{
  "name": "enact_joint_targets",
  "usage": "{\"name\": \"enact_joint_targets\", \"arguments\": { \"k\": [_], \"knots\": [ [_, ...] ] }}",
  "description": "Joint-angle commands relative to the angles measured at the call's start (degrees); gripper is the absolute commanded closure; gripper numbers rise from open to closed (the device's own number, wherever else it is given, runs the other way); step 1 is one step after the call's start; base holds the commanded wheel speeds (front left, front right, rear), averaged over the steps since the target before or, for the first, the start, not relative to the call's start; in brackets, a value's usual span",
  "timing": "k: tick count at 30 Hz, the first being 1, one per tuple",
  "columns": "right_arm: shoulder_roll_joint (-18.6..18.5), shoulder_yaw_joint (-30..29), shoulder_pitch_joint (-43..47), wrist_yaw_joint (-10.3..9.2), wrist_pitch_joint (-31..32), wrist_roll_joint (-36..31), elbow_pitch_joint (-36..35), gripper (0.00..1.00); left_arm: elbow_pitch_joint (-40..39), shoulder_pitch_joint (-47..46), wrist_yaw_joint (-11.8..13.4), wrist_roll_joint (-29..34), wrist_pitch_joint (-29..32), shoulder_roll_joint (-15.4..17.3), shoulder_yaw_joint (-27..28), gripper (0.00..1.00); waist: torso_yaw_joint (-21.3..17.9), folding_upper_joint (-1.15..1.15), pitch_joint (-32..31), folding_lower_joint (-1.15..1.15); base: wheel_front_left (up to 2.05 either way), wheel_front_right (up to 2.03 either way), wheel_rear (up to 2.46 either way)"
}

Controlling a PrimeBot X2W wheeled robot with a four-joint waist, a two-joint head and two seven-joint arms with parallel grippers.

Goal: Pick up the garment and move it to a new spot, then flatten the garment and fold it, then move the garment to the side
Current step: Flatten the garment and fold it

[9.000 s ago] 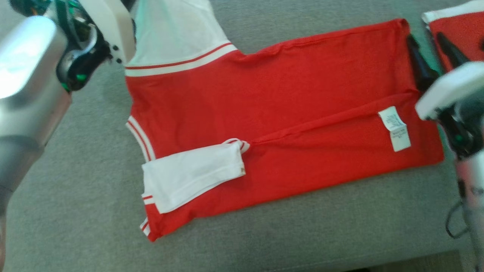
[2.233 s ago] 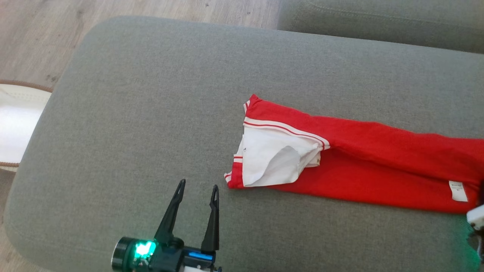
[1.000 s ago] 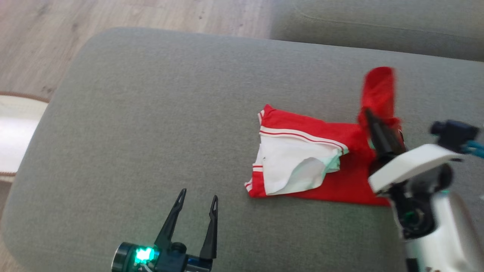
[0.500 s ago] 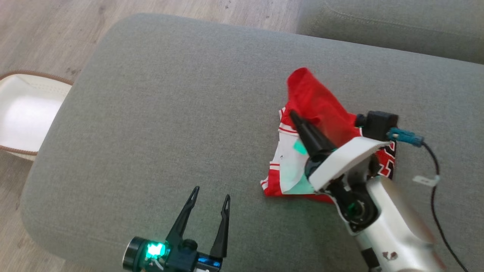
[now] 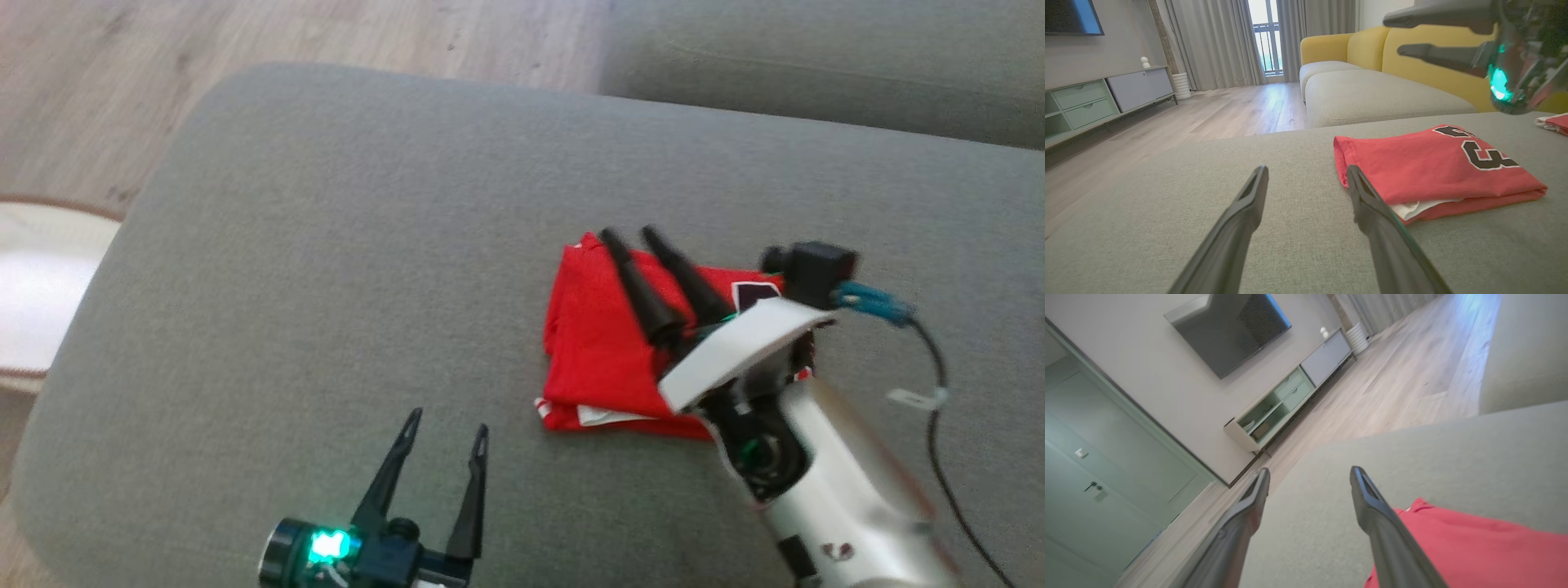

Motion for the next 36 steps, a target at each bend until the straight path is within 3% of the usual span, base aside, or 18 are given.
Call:
{"name": "enact_joint_targets", "arguments": {
  "k": [1,7,15,22,27,36],
  "knots": [
    [-0.32,-1.13,-0.81,0.40,-1.68,-1.66,-3.23,0.00,-1.84,-1.00,0.50,-0.18,-0.55,-0.20,2.56,0.00,-1.83,0.00,-1.35,0.00,0.00,0.00,0.00],
    [-6.06,-8.69,5.44,0.40,-8.32,-7.73,-6.79,0.00,-3.23,1.27,0.98,-2.66,-0.55,-0.15,5.80,0.00,-6.52,0.00,-4.33,0.00,0.00,0.00,0.00],
    [-12.02,-12.02,14.86,0.40,-18.30,-14.11,-10.06,0.00,-6.35,3.56,2.10,-2.15,-0.55,-0.01,8.23,0.00,-10.30,0.00,-7.11,0.00,0.00,0.00,0.00],
    [-11.77,-15.35,23.64,0.40,-19.37,-19.53,-11.47,0.00,-7.46,6.01,3.07,-2.55,-0.55,-0.31,10.06,0.00,-12.01,0.00,-9.17,0.00,0.00,0.00,0.00],
    [-9.28,-17.83,29.41,0.40,-19.40,-23.78,-12.62,0.00,-8.14,7.91,2.99,-2.60,-0.55,-0.46,11.01,0.00,-12.62,0.00,-10.27,0.00,0.00,0.00,0.00],
    [-7.04,-19.28,32.20,0.40,-19.41,-25.72,-13.31,0.00,-8.21,9.87,1.94,-1.87,-0.55,-0.23,11.78,0.00,-12.94,0.00,-11.47,0.00,0.00,0.00,0.00]
  ]
}}
